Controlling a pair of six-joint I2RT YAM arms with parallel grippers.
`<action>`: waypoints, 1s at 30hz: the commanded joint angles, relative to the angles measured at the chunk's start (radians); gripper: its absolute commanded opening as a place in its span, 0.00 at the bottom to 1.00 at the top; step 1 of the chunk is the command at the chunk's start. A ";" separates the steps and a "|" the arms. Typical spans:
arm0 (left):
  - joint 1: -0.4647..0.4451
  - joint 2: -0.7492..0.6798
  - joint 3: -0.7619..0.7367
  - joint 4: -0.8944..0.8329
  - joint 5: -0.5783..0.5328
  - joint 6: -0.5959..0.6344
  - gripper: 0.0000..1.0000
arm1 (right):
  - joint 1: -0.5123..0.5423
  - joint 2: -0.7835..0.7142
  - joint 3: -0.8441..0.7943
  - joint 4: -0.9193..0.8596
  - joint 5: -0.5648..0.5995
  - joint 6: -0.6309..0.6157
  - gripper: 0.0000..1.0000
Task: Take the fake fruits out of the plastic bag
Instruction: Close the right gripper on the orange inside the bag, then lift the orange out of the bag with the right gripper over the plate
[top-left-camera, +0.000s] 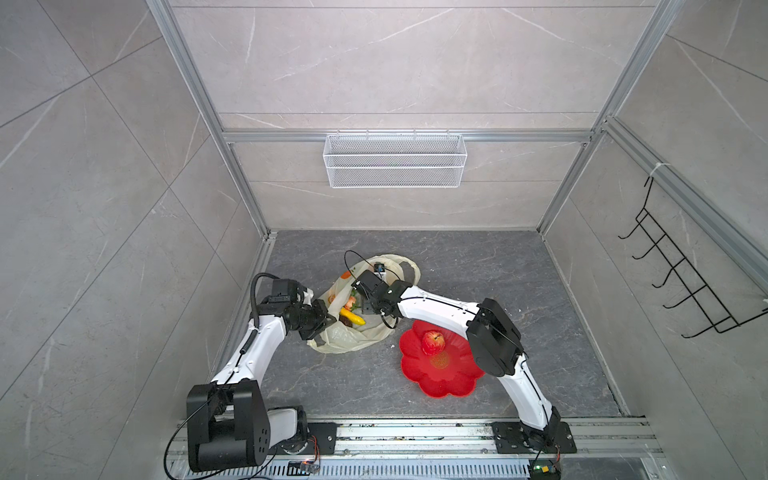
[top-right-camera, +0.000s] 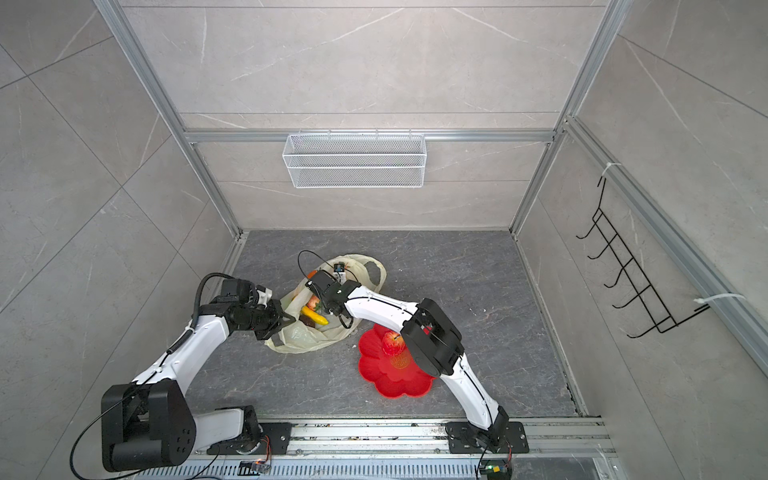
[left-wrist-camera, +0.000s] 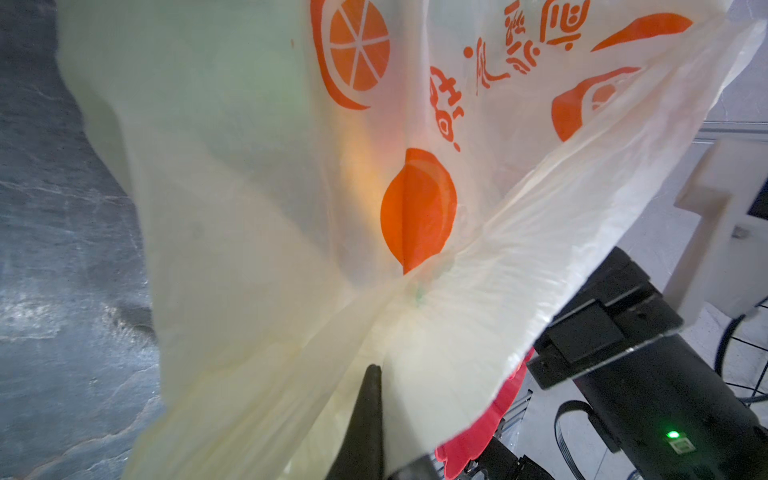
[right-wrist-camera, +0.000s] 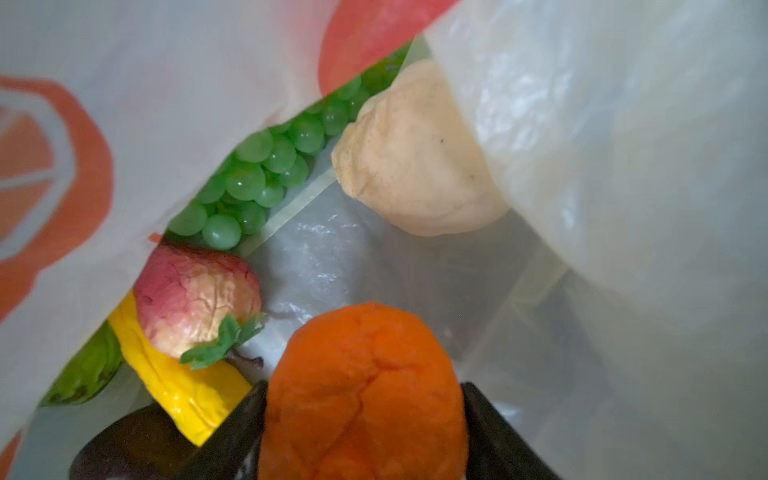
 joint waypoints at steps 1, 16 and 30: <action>0.007 -0.004 0.012 -0.004 0.028 0.022 0.00 | 0.006 -0.071 -0.053 0.048 -0.026 -0.019 0.67; 0.007 0.004 0.015 -0.007 0.028 0.026 0.00 | 0.006 -0.430 -0.342 -0.011 -0.088 -0.139 0.66; 0.008 0.008 0.015 -0.011 0.030 0.028 0.00 | -0.100 -0.726 -0.570 -0.147 -0.120 -0.137 0.65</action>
